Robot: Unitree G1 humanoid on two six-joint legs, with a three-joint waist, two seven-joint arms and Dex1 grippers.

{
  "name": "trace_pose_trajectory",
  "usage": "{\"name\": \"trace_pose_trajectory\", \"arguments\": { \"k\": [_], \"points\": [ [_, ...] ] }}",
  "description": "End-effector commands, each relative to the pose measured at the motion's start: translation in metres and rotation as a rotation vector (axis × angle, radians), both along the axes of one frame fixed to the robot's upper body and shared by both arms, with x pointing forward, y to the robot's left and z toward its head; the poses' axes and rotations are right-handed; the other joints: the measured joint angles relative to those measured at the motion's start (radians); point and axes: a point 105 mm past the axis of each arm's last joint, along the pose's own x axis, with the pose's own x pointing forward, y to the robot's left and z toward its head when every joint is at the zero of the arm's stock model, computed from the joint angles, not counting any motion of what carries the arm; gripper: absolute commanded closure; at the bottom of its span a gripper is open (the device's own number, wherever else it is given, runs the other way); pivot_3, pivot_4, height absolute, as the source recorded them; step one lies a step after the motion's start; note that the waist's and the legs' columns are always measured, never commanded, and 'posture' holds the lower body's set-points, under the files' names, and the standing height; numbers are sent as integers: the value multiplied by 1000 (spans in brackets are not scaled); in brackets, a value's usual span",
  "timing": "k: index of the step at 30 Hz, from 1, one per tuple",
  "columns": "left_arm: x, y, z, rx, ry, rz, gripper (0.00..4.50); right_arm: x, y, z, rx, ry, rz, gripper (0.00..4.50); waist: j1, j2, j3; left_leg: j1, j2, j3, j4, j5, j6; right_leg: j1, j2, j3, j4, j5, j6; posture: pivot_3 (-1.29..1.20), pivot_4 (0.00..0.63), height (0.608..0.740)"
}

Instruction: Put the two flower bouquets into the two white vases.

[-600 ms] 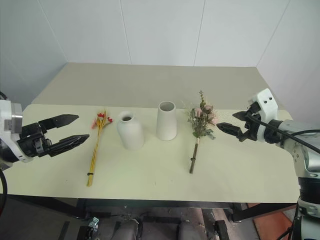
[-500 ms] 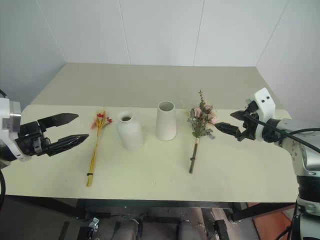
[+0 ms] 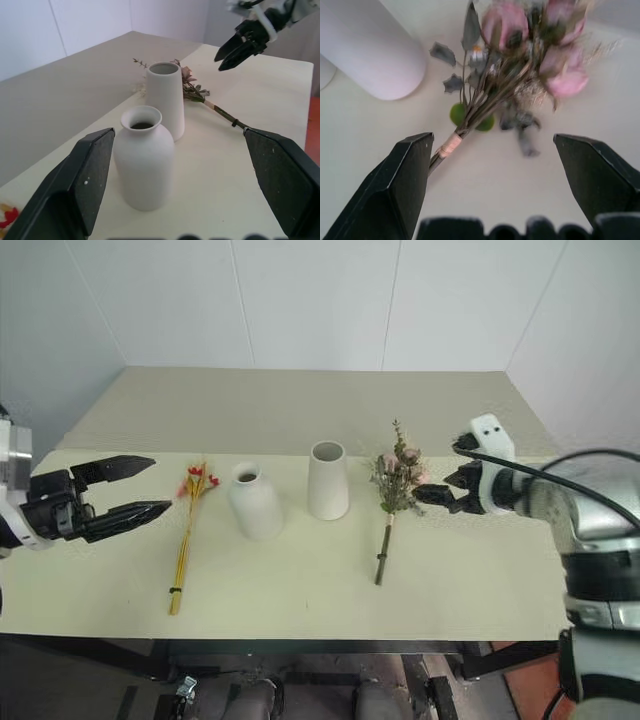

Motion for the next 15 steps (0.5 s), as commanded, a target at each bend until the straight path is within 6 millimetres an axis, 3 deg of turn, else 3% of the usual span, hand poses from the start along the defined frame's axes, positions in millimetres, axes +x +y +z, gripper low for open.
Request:
{"name": "trace_pose_trajectory", "arguments": {
  "k": [1,8,11,15],
  "points": [
    [0,-5,13,23,-44,-49,12,9,7,-12,-74,138,-92,0,-8,0,0,-2,0,0,0,0,0,-3,1,1,1,6,1,0,150,740],
    [2,-7,17,33,-61,-76,12,24,38,-38,-202,241,-82,0,-14,0,0,-8,3,0,0,0,0,-7,5,2,1,9,0,0,150,740],
    [1,-8,17,30,-61,-77,0,30,48,-48,-230,246,-66,556,-16,0,0,-8,5,0,1,0,0,-7,7,2,1,10,0,0,150,740],
    [0,-7,16,29,-60,-72,0,40,54,-44,-241,197,-68,1817,-18,-2,-1,-6,8,0,1,0,0,-7,11,3,1,10,1,0,150,740]
  ]
}}
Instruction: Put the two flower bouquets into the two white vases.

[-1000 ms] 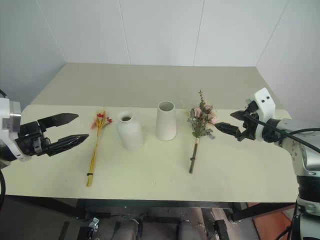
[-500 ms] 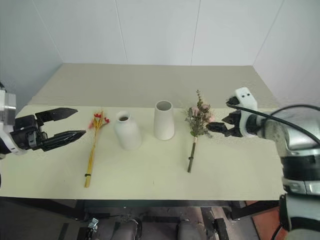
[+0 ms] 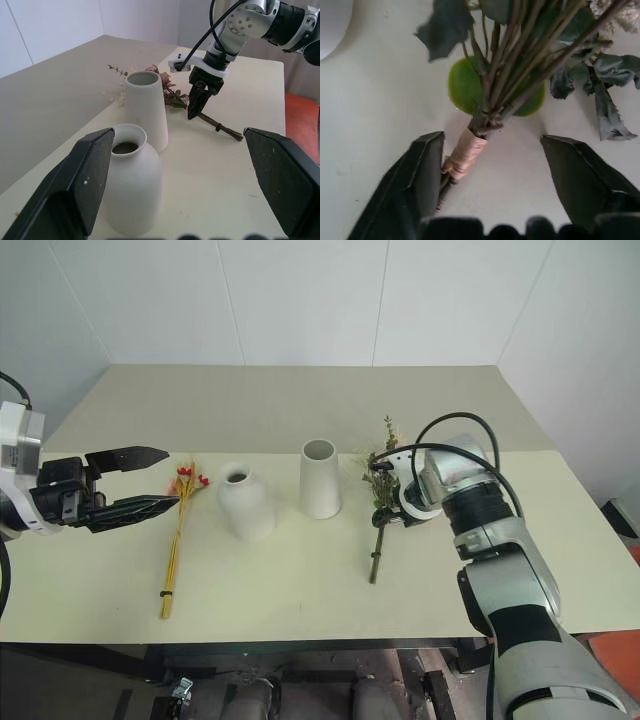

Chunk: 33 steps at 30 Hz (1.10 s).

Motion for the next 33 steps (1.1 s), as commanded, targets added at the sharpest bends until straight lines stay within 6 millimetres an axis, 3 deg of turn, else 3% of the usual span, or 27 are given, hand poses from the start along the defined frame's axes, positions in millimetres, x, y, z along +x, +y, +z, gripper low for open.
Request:
{"name": "trace_pose_trajectory", "arguments": {
  "k": [1,7,8,12,15,19,22,27,33],
  "points": [
    [-5,-1,10,19,-60,1,0,11,6,10,0,-64,7,2163,-3,0,0,0,1,0,0,0,0,0,1,0,0,0,0,0,150,740],
    [-3,0,9,17,-61,4,0,18,-4,31,60,-115,-79,4150,-7,0,0,1,2,0,-1,0,0,-1,2,0,0,2,-4,0,150,740],
    [-2,0,9,17,-61,4,0,19,-5,33,68,-123,-91,4291,-7,0,0,1,2,0,-1,0,0,-1,2,1,0,2,-4,0,150,740],
    [-1,-1,8,7,-58,-1,0,37,-22,83,187,-545,-139,4292,-3,0,0,0,2,0,-1,0,0,-1,2,1,0,2,-4,0,150,740],
    [1,0,6,2,-48,-2,0,34,-24,130,355,-867,-126,4292,3,0,0,0,2,1,-1,0,0,-1,2,1,0,0,-2,0,150,740],
    [1,0,6,-13,-30,-11,0,18,-2,201,634,-1173,-32,4292,-6,1,1,0,3,2,-1,0,0,-2,3,3,0,1,0,0,150,740],
    [2,0,6,-7,-24,-14,0,6,17,230,732,-1297,49,4292,-19,2,1,1,5,3,-2,0,0,-2,5,4,1,2,-2,0,150,740],
    [2,0,6,-4,-22,-20,0,-13,59,250,806,-1376,218,4292,-22,2,1,1,6,3,-2,0,0,-2,6,4,1,3,-5,0,150,740],
    [2,-1,3,-5,-16,-19,0,-21,91,234,833,-1331,323,4292,-17,2,1,1,6,3,-2,0,0,-2,6,4,1,3,-5,0,150,740]
  ]
}}
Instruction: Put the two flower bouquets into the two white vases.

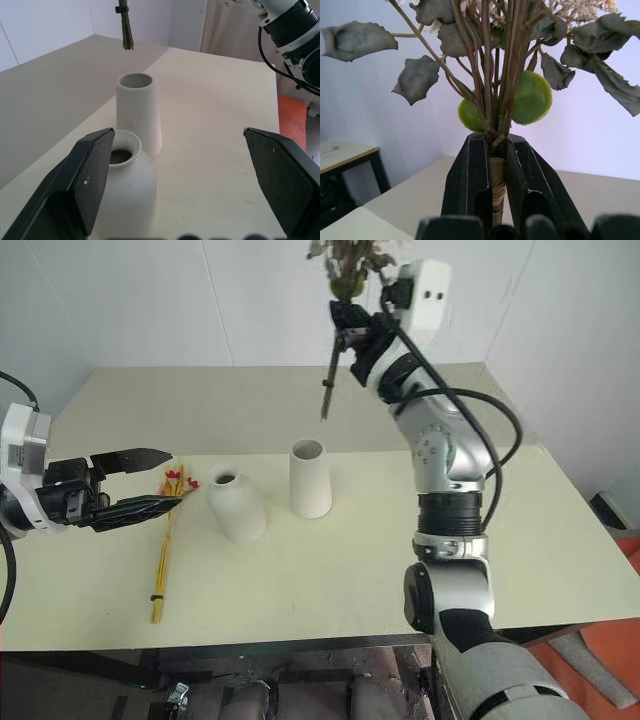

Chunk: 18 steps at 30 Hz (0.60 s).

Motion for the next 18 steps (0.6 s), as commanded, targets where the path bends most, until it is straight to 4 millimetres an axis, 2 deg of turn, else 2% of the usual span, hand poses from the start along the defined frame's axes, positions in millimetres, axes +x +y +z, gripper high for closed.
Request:
{"name": "trace_pose_trajectory", "arguments": {
  "k": [1,17,18],
  "points": [
    [-3,-1,7,6,-37,-6,0,-19,12,10,-12,-101,53,4292,2,0,0,0,0,0,0,0,0,0,0,0,0,0,0,0,150,740],
    [-9,6,7,30,-22,-4,0,-13,17,-37,-124,-81,44,4292,-1,0,0,0,0,0,0,0,0,0,0,0,0,0,0,0,150,740],
    [-9,7,8,31,-21,-3,0,-14,18,-39,-134,-88,47,3943,0,0,0,0,0,0,0,0,0,0,0,0,0,0,0,0,150,740]
  ]
}}
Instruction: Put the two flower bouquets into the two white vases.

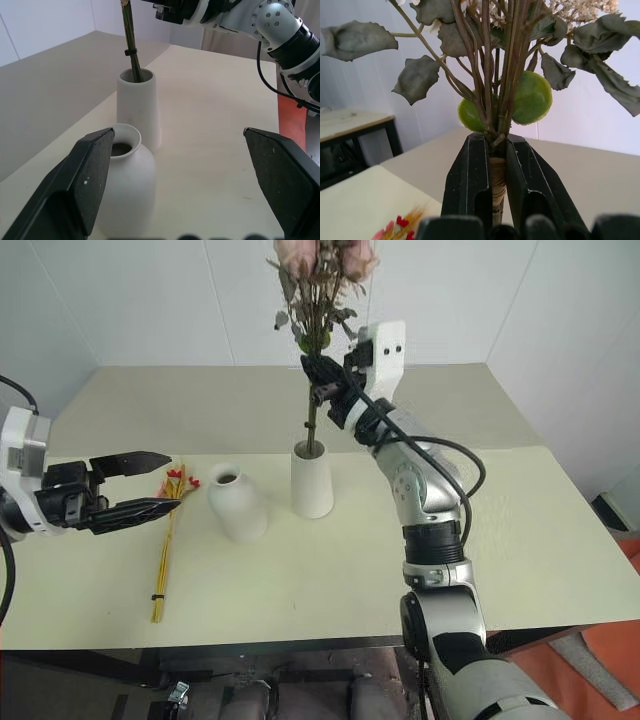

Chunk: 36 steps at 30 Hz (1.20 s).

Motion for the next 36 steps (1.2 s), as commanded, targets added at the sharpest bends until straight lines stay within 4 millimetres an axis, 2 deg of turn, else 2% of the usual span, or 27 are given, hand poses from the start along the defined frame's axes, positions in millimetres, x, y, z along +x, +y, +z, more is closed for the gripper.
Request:
{"name": "trace_pose_trajectory", "arguments": {
  "k": [1,6,11,18,23,27,29,32,36],
  "points": [
    [-6,4,10,19,-33,-1,0,-12,2,13,-16,-106,25,3560,0,0,0,0,0,0,0,0,0,0,0,0,0,0,0,0,150,740],
    [-6,7,10,25,-31,15,0,-24,2,-4,-69,-136,63,1950,4,0,0,0,0,0,0,0,0,0,0,0,0,0,0,0,150,740],
    [-6,9,10,30,-31,41,0,-37,-7,-26,-111,-120,102,83,5,0,0,0,0,0,0,0,0,0,0,0,0,0,0,0,150,740],
    [-2,17,7,43,-25,121,0,-43,-22,-47,-222,-105,105,10,6,0,0,1,0,0,0,0,0,1,0,0,0,0,0,0,150,740],
    [18,33,-10,155,101,360,0,-57,-43,-58,-350,-53,208,10,10,0,0,1,0,1,0,0,0,1,0,1,0,-2,3,0,150,740],
    [29,47,-27,277,314,551,0,-70,-66,-55,-430,-21,293,10,22,-1,0,1,0,1,1,0,0,1,0,1,0,-4,7,0,150,740],
    [35,52,-28,270,410,636,0,-79,-78,-51,-487,-15,351,10,29,-1,0,3,0,1,1,0,0,3,0,1,0,-4,7,0,150,740],
    [42,55,-32,268,544,746,0,-91,-93,-44,-555,-2,437,10,29,-1,0,4,-1,1,2,0,0,5,0,1,0,-5,8,0,150,740],
    [54,52,-55,288,667,829,0,-101,-103,-35,-592,17,536,10,22,-1,0,5,-1,1,1,0,0,5,0,1,0,-5,8,0,150,740]
  ]
}}
